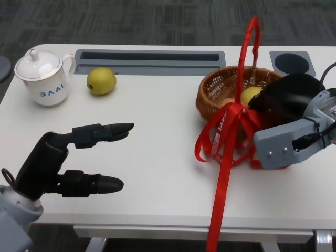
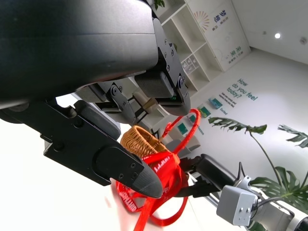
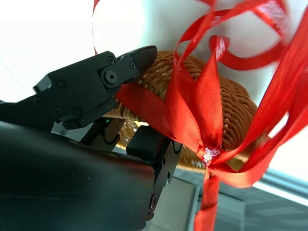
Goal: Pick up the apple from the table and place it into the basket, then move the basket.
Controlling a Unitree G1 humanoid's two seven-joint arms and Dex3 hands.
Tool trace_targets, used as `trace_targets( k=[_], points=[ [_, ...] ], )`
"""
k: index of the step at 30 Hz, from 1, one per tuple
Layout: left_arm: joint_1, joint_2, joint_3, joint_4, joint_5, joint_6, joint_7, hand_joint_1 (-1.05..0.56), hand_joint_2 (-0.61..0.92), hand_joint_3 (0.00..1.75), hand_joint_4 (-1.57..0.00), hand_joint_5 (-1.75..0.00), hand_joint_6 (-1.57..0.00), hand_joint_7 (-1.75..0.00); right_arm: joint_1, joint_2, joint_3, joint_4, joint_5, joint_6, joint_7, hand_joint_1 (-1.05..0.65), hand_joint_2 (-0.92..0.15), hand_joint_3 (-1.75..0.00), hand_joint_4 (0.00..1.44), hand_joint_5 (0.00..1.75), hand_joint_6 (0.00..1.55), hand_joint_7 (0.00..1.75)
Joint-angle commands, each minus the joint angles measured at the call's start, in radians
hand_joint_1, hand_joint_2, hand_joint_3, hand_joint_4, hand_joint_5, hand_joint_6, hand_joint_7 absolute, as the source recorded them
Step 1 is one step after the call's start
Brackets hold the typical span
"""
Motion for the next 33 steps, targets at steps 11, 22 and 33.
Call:
trace_targets(
  k=[11, 22, 33],
  points=[
    [0.14, 0.042, 0.007, -0.129, -0.026, -0.007, 0.005, -0.57, 0.67, 0.0, -0.87, -0.01, -0.79, -0.01, -0.09, -0.042, -0.083, 0.026, 0.047, 0.282, 0.041, -0.33, -0.89, 0.0, 1.18, 0.1, 1.04, 0.01],
    [0.193, 0.051, -0.003, -0.194, -0.033, 0.016, 0.0, -0.58, 0.68, 0.0, -0.88, -0.01, -0.79, -0.01, -0.087, -0.024, -0.154, 0.03, 0.102, 0.397, 0.057, -0.35, -0.92, -0.04, 1.1, 0.03, 1.0, 0.0],
    [0.195, 0.047, -0.024, -0.213, -0.029, 0.038, 0.002, -0.59, 0.68, 0.0, -0.88, 0.0, -0.79, 0.0, -0.083, -0.024, -0.152, 0.027, 0.097, 0.377, -0.004, -0.32, -0.92, -0.03, 1.1, 0.02, 1.0, 0.0]
  ],
)
